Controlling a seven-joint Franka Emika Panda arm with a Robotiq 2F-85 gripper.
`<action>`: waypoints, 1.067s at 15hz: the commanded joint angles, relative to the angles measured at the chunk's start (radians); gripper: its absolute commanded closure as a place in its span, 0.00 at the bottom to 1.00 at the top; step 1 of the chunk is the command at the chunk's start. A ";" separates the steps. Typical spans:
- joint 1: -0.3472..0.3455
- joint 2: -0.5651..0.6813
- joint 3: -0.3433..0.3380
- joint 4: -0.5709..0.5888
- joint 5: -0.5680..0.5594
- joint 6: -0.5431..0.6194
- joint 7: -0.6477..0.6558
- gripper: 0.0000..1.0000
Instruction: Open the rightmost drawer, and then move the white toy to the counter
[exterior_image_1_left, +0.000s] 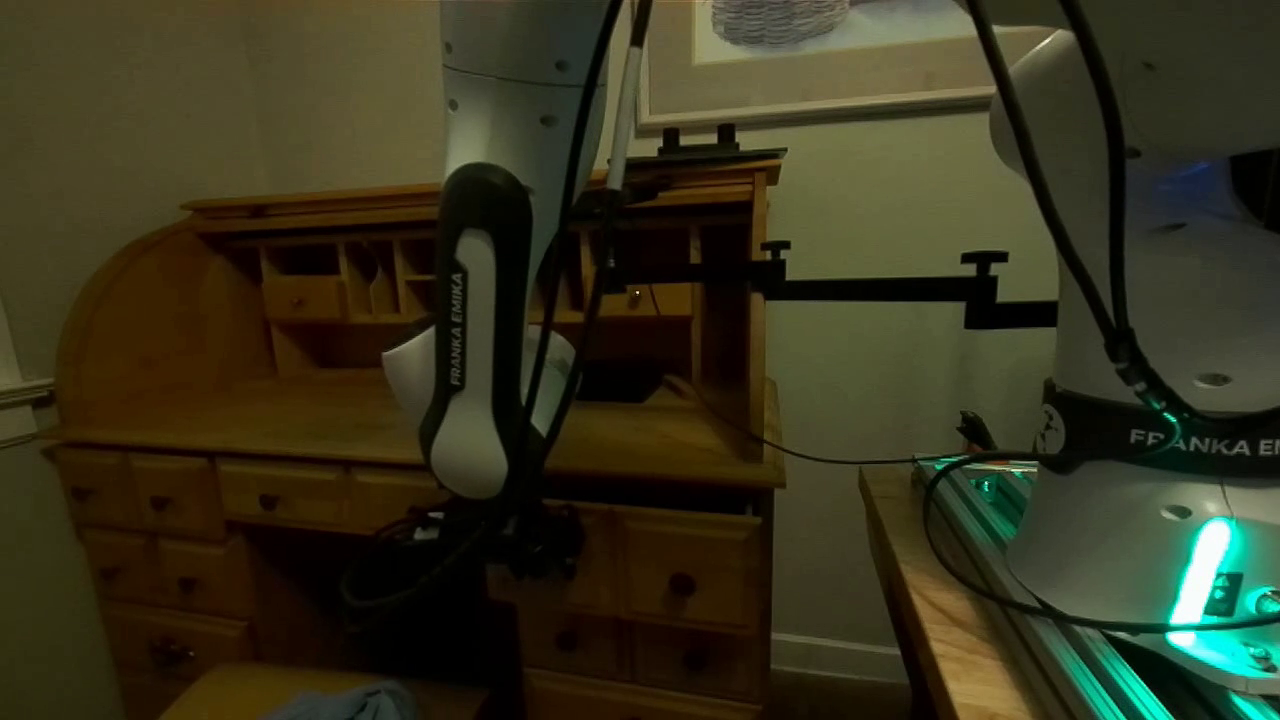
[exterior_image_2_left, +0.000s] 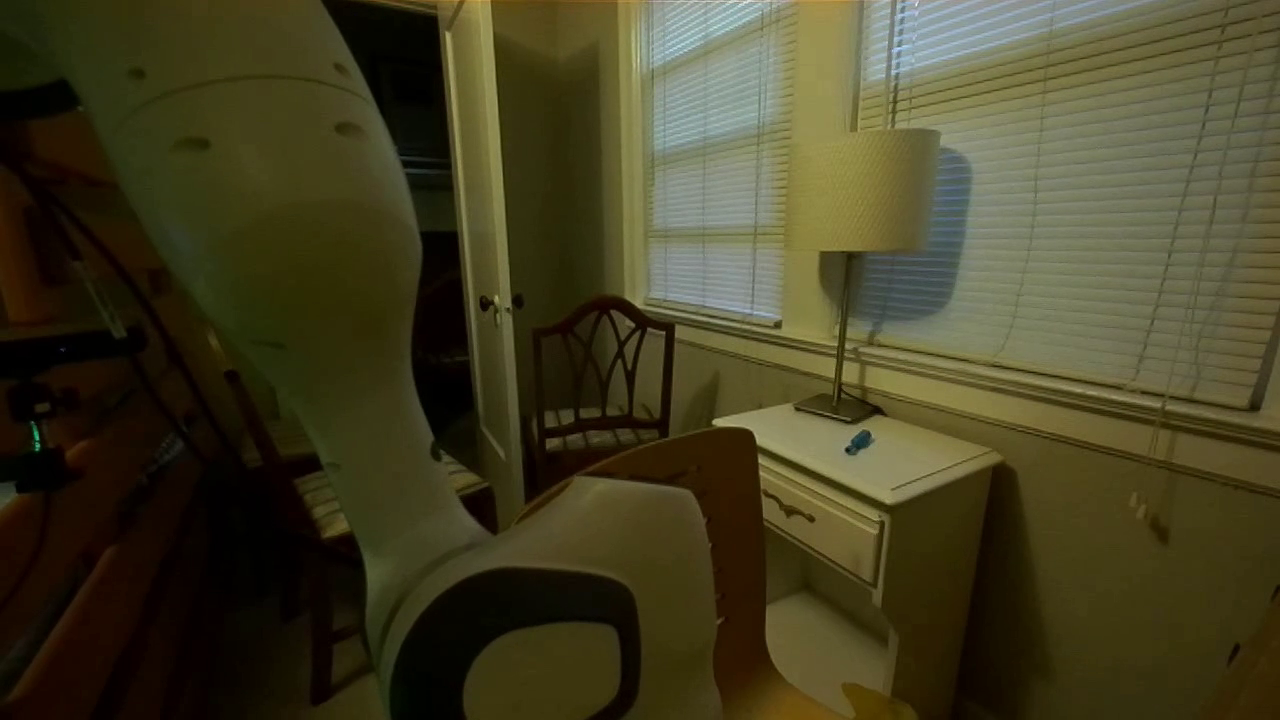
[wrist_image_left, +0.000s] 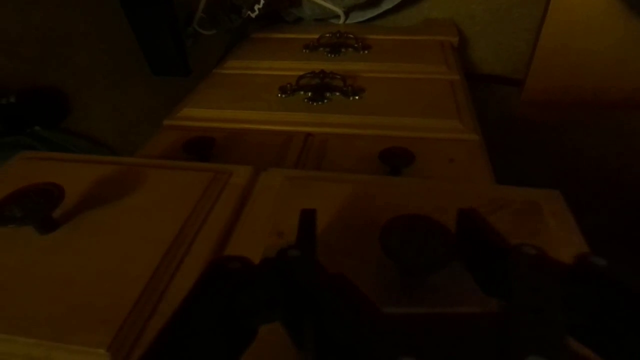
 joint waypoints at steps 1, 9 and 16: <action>0.014 -0.013 -0.011 -0.017 -0.025 -0.011 0.044 0.58; 0.025 -0.019 0.009 -0.008 -0.037 0.002 0.036 0.90; 0.030 -0.027 0.044 0.014 -0.058 -0.001 0.015 0.90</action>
